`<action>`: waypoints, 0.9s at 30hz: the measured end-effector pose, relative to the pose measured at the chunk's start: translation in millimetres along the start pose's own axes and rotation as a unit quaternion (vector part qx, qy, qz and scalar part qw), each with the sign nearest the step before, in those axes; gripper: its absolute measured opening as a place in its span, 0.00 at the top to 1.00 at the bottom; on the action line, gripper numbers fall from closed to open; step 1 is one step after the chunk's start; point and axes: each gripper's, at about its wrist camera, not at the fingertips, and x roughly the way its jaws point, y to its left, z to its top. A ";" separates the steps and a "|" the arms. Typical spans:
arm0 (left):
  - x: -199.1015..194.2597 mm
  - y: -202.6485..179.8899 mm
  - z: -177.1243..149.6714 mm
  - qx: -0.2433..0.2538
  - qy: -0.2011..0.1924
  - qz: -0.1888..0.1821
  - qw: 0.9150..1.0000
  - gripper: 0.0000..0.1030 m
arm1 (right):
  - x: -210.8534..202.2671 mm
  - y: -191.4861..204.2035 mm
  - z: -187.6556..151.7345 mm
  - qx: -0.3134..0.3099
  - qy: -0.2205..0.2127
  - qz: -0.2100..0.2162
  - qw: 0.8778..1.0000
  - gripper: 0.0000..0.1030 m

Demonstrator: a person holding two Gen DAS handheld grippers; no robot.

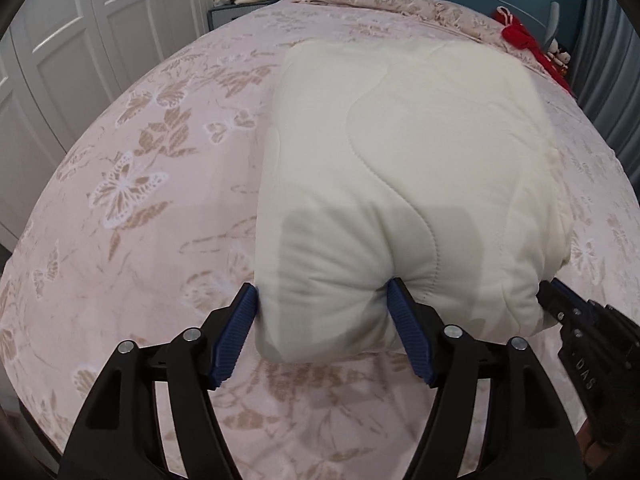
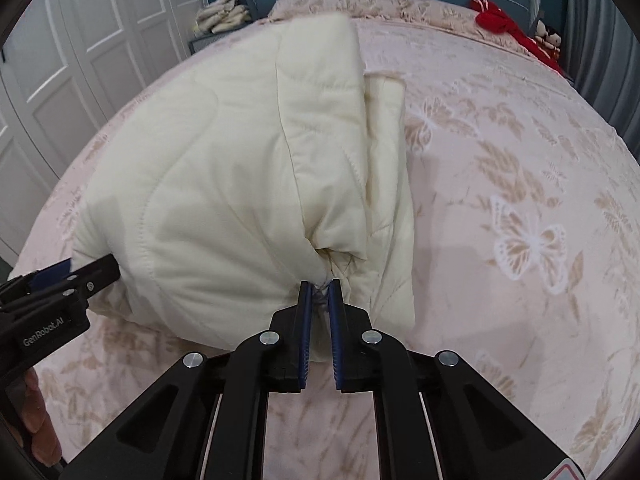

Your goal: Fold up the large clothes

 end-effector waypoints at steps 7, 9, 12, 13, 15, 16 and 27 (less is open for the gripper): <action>11.6 -2.2 -2.1 -0.007 0.005 0.002 1.000 0.28 | 19.1 3.2 -2.9 -0.001 0.004 -0.008 1.000 0.93; 13.0 -4.6 -2.2 -0.008 0.004 0.006 1.000 0.27 | 21.7 4.4 -2.6 0.000 0.003 -0.009 1.000 0.92; 16.1 -6.6 -1.2 -0.008 0.003 0.007 1.000 0.26 | 23.8 7.6 -2.4 0.000 0.002 -0.010 1.000 0.92; 17.6 -7.3 -0.7 -0.009 0.004 0.009 1.000 0.26 | 24.6 8.0 -2.2 0.000 0.002 -0.010 1.000 0.92; 19.1 -8.5 0.0 -0.009 0.005 0.009 1.000 0.25 | 26.2 7.4 -1.2 0.001 0.001 -0.009 1.000 0.92; 20.0 -8.6 0.3 -0.010 0.005 0.009 1.000 0.25 | 27.2 7.0 -1.1 0.002 0.001 -0.008 1.000 0.92; 20.9 -4.6 4.9 -0.018 -0.002 0.012 1.000 0.18 | 25.0 -1.5 6.3 0.015 0.002 0.014 1.000 0.91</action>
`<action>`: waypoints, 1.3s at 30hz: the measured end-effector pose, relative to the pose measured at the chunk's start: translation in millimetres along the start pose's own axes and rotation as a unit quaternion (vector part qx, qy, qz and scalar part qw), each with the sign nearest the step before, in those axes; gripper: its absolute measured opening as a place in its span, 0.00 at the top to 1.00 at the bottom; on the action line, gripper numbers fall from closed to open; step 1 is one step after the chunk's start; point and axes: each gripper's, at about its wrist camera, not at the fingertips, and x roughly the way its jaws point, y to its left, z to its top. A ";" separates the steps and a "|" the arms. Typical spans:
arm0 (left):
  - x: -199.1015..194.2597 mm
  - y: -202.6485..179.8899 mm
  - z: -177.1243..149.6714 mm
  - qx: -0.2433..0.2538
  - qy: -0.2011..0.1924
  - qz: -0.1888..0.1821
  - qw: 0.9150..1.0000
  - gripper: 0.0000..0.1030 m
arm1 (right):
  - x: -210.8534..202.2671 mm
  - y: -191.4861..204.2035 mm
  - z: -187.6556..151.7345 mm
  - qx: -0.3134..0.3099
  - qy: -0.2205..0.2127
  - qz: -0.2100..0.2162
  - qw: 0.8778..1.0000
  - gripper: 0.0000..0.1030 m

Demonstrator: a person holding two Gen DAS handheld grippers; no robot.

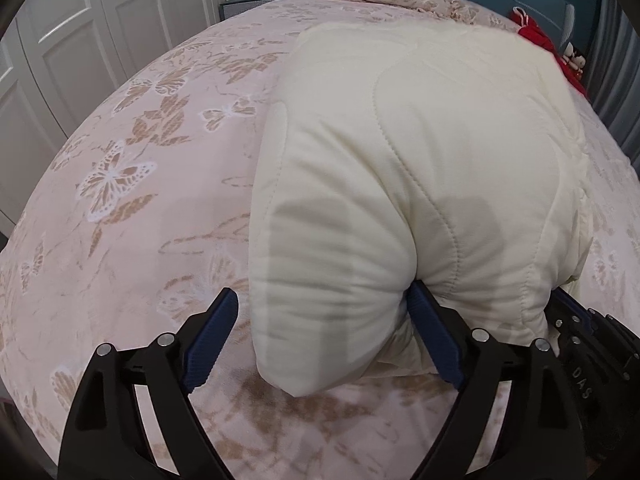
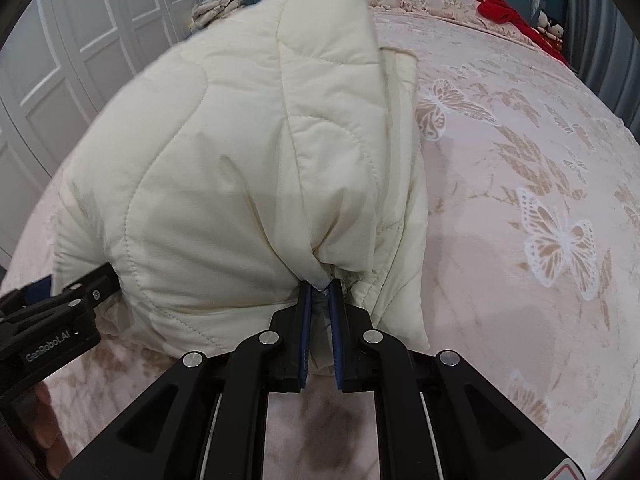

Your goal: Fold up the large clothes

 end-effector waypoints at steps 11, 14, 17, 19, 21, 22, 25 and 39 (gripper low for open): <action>-96.6 4.1 -39.8 -0.002 -0.049 0.013 0.999 0.20 | -124.6 -7.5 -42.4 0.027 -0.102 -0.020 0.994 0.38; -111.2 -0.1 -50.8 0.004 -0.058 0.017 0.998 0.20 | -140.0 -5.9 -59.7 0.027 -0.106 -0.024 0.994 0.37; -124.3 -6.2 -60.8 0.012 -0.067 0.021 0.997 0.19 | -152.8 -5.1 -73.7 0.029 -0.113 -0.024 0.993 0.34; -131.2 -11.7 -66.9 0.020 -0.068 0.024 0.997 0.19 | -160.3 -2.1 -80.7 0.025 -0.115 -0.025 0.993 0.33; -137.3 -14.6 -71.7 0.025 -0.073 0.027 0.997 0.19 | -165.1 -0.5 -86.6 0.021 -0.116 -0.029 0.993 0.31; -140.8 -16.1 -74.5 0.029 -0.076 0.028 0.996 0.18 | -167.2 -0.3 -89.7 0.019 -0.117 -0.031 0.992 0.29; -149.3 -20.4 -82.2 0.037 -0.081 0.031 0.996 0.15 | -173.8 0.8 -97.7 0.009 -0.118 -0.037 0.992 0.23; -173.7 -22.2 -105.5 0.035 -0.104 0.039 0.993 0.10 | -192.4 -0.9 -120.7 0.014 -0.123 -0.029 0.992 0.17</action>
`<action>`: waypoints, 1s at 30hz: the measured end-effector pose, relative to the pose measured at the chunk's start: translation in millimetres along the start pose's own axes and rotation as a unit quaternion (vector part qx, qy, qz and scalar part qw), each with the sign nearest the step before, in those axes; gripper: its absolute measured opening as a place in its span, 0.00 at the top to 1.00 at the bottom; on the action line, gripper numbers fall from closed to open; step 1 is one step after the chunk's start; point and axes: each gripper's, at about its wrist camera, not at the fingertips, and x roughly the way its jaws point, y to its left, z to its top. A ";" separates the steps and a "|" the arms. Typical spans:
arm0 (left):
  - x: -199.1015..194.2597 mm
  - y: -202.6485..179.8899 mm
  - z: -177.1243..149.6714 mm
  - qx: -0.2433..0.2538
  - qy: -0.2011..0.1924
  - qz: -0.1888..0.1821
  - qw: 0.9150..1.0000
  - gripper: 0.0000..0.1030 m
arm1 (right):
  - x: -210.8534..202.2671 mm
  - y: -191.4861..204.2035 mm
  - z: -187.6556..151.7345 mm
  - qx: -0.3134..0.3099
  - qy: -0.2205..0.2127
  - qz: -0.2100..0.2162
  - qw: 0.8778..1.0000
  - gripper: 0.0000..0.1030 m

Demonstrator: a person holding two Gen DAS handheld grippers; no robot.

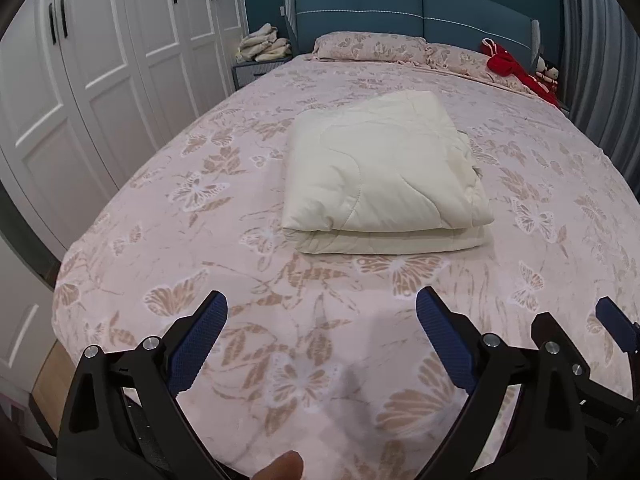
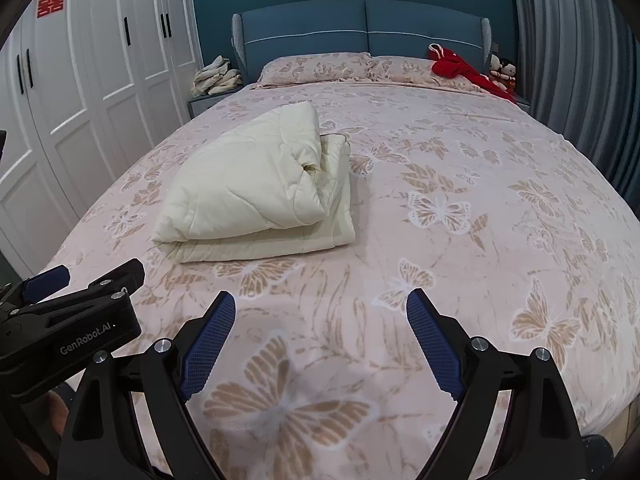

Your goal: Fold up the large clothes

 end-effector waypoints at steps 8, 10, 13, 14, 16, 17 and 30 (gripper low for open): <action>-5.3 1.0 -5.8 0.002 -0.004 0.011 1.000 0.10 | -4.5 2.2 -5.4 0.000 0.001 -0.001 1.000 0.17; -5.5 1.9 -6.8 0.005 -0.005 0.013 1.000 0.10 | -4.5 2.6 -6.5 -0.001 0.003 -0.002 1.000 0.17; -6.8 3.1 -8.4 0.003 -0.007 0.015 1.000 0.10 | -5.8 3.5 -8.6 -0.001 0.003 -0.003 1.000 0.17; -6.9 3.3 -8.7 0.002 -0.007 0.016 1.000 0.10 | -6.7 4.1 -9.3 -0.001 0.003 -0.003 1.000 0.17; -7.0 5.0 -9.1 0.001 -0.008 0.016 1.000 0.10 | -7.0 4.7 -9.8 -0.003 0.004 -0.002 1.000 0.17; -7.1 5.6 -9.5 0.001 -0.009 0.018 1.000 0.10 | -7.8 5.6 -10.3 -0.004 0.004 -0.002 1.000 0.17; -10.1 10.1 -11.2 0.001 -0.016 0.029 0.999 0.10 | -8.8 14.8 -7.1 -0.024 0.001 -0.009 1.000 0.17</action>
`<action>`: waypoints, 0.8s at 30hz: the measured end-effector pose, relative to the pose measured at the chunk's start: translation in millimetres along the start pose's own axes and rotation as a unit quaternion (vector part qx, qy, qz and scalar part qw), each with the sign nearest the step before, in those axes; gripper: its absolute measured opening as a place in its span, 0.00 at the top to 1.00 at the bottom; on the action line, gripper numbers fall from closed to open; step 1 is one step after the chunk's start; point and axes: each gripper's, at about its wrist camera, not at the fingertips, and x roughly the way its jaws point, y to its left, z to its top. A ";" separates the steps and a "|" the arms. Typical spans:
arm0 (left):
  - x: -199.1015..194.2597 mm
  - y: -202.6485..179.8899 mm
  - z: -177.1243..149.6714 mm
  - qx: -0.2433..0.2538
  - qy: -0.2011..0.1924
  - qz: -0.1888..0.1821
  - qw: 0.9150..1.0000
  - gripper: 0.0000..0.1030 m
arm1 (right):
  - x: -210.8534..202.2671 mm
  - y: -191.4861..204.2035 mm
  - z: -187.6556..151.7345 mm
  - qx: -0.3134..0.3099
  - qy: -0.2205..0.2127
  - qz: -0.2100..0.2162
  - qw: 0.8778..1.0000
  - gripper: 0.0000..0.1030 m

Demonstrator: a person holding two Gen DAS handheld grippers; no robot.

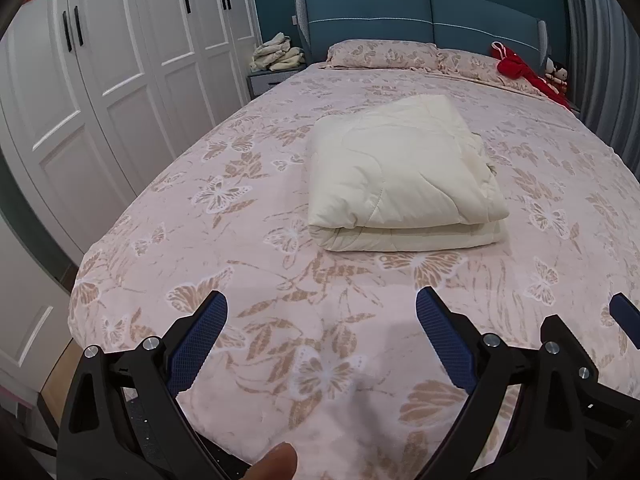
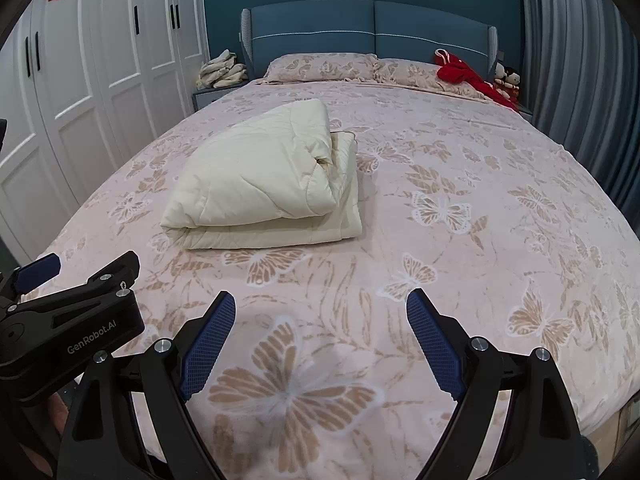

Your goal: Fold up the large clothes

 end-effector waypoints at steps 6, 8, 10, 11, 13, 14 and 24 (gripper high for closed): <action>-0.8 -2.1 2.2 0.002 -0.009 0.007 1.000 0.10 | 0.4 -0.4 -0.1 0.001 0.000 0.000 1.000 0.17; -0.5 -2.7 3.0 0.001 -0.010 0.009 1.000 0.10 | 0.4 -1.1 -0.3 0.002 0.000 0.001 1.000 0.17; 1.1 -3.1 3.6 0.001 -0.009 0.009 1.000 0.10 | 0.8 -1.7 -0.4 0.002 0.000 0.001 1.000 0.17; 1.0 -3.2 3.4 0.002 -0.009 0.010 1.000 0.10 | 1.2 -1.4 0.2 0.003 0.001 0.001 1.000 0.17; 0.8 -3.5 3.7 0.002 -0.010 0.011 1.000 0.10 | 1.9 -0.9 0.6 0.006 0.003 0.001 1.000 0.17; 1.3 -4.1 4.1 0.003 -0.011 0.013 1.000 0.10 | 2.2 -0.5 0.9 0.007 0.003 0.001 1.000 0.17; 7.1 -6.5 8.1 0.003 -0.014 0.018 1.000 0.10 | 9.0 1.4 5.2 0.012 0.007 0.000 1.000 0.17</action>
